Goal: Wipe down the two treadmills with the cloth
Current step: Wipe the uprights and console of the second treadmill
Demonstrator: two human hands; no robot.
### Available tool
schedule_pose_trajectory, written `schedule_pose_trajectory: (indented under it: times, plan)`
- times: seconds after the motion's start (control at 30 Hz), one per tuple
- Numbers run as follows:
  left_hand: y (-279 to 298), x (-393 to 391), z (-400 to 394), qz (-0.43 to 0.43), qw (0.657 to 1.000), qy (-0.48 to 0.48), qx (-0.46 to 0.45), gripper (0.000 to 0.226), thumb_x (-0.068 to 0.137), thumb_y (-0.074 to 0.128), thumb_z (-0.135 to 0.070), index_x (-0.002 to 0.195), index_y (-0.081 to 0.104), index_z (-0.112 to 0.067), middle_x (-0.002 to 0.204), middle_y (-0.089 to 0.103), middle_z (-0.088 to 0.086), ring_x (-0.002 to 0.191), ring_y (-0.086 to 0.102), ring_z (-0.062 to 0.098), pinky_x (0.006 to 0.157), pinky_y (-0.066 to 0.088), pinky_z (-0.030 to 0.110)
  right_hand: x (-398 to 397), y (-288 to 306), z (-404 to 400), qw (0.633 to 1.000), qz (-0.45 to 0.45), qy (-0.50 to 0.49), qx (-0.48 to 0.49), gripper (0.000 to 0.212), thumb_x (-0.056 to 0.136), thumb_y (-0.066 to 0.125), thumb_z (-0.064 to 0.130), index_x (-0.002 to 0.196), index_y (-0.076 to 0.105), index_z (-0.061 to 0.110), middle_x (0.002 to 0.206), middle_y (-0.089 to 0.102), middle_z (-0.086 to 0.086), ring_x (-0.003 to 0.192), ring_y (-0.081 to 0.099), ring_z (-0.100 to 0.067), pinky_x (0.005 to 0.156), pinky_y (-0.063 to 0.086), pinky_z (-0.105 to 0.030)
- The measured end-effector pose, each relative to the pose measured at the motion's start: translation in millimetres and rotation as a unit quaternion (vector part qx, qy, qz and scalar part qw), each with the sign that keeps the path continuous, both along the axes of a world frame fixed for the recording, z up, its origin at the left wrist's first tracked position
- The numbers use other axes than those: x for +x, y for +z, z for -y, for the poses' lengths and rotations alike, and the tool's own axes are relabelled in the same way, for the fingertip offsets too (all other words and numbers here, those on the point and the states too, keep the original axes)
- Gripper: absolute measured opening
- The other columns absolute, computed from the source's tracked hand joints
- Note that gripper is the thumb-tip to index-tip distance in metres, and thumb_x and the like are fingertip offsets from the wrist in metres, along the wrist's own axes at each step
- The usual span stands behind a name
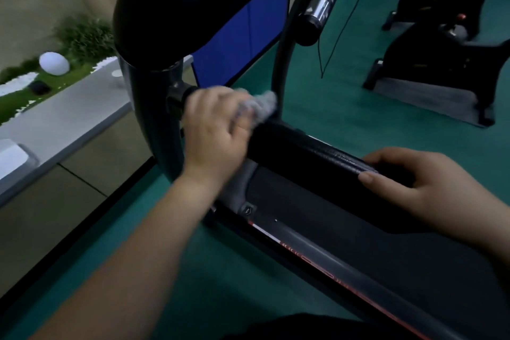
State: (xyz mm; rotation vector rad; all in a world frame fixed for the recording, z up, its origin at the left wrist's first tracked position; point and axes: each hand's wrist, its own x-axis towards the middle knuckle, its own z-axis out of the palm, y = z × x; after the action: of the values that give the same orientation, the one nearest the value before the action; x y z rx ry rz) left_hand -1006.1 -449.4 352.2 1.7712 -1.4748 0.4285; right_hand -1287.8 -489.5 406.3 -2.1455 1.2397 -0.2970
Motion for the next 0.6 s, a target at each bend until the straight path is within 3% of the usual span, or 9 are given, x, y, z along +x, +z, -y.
schedule_pose_trajectory:
  times: [0.1, 0.17, 0.27, 0.33, 0.43, 0.53, 0.6]
  plan:
    - [1, 21, 5, -0.089, 0.993, 0.072, -0.024, 0.036, 0.093, 0.044, -0.034, 0.106, 0.069, -0.012, 0.108, 0.061, 0.008, 0.108, 0.048, 0.034, 0.093, 0.031, 0.028, -1, -1, 0, 1.0, 0.007, -0.002, 0.0, 0.049, 0.059, 0.047, 0.075, 0.089, 0.064, 0.041, 0.081, 0.069, 0.021, 0.069, 0.064, 0.003, 0.066, 0.052, -0.026]
    - [-6, -8, 0, -0.133, 0.988, 0.073, -0.042, 0.03, 0.092, 0.047, -0.03, 0.107, 0.067, -0.013, 0.113, 0.058, 0.008, 0.115, 0.043, 0.031, 0.097, 0.031, 0.03, -1, -3, 2, 1.0, 0.007, -0.003, -0.003, 0.051, 0.059, 0.047, 0.075, 0.09, 0.065, 0.04, 0.08, 0.069, 0.019, 0.07, 0.064, 0.003, 0.066, 0.051, -0.025]
    - [-21, -70, -19, -0.134, 0.989, 0.001, -0.058, 0.022, 0.093, 0.052, -0.027, 0.11, 0.063, -0.021, 0.12, 0.053, 0.005, 0.121, 0.038, 0.024, 0.103, 0.03, 0.028, -2, -4, 4, 1.0, 0.01, -0.002, -0.003, 0.053, 0.059, 0.047, 0.075, 0.092, 0.065, 0.038, 0.079, 0.07, 0.017, 0.068, 0.064, 0.002, 0.066, 0.051, -0.025]
    - [-26, -68, -22, -0.102, 0.992, -0.033, -0.066, 0.023, 0.093, 0.053, -0.027, 0.113, 0.063, -0.023, 0.121, 0.054, 0.006, 0.119, 0.041, 0.027, 0.104, 0.03, 0.027, -2, -5, 4, 1.0, 0.014, 0.001, 0.004, 0.052, 0.059, 0.047, 0.075, 0.092, 0.065, 0.038, 0.078, 0.07, 0.017, 0.067, 0.064, 0.002, 0.065, 0.052, -0.025]
    - [-24, -32, -7, -0.139, 0.985, 0.045, -0.091, 0.025, 0.095, 0.052, -0.025, 0.116, 0.065, -0.021, 0.123, 0.054, 0.01, 0.118, 0.041, 0.029, 0.103, 0.031, 0.022, -2, -4, 4, 1.0, 0.016, 0.005, -0.003, 0.051, 0.058, 0.047, 0.074, 0.09, 0.065, 0.039, 0.08, 0.071, 0.015, 0.071, 0.064, 0.003, 0.066, 0.05, -0.022]
    - [-19, -27, 6, -0.281, 0.936, 0.114, -0.18, 0.032, 0.096, 0.048, -0.022, 0.124, 0.062, -0.014, 0.135, 0.046, 0.015, 0.128, 0.04, 0.027, 0.101, 0.022, 0.002, -1, -1, 2, 1.0, 0.016, 0.007, -0.008, 0.049, 0.058, 0.047, 0.074, 0.088, 0.064, 0.04, 0.081, 0.071, 0.015, 0.073, 0.063, 0.005, 0.065, 0.049, -0.019]
    - [-20, -58, 9, -0.391, 0.886, 0.111, -0.222, 0.036, 0.098, 0.047, -0.014, 0.133, 0.054, -0.014, 0.145, 0.035, 0.016, 0.134, 0.037, 0.019, 0.099, 0.026, -0.001, 0, -1, 2, 1.0, 0.015, 0.004, -0.008, 0.05, 0.058, 0.046, 0.074, 0.088, 0.064, 0.038, 0.081, 0.07, 0.015, 0.073, 0.063, 0.004, 0.065, 0.048, -0.018]
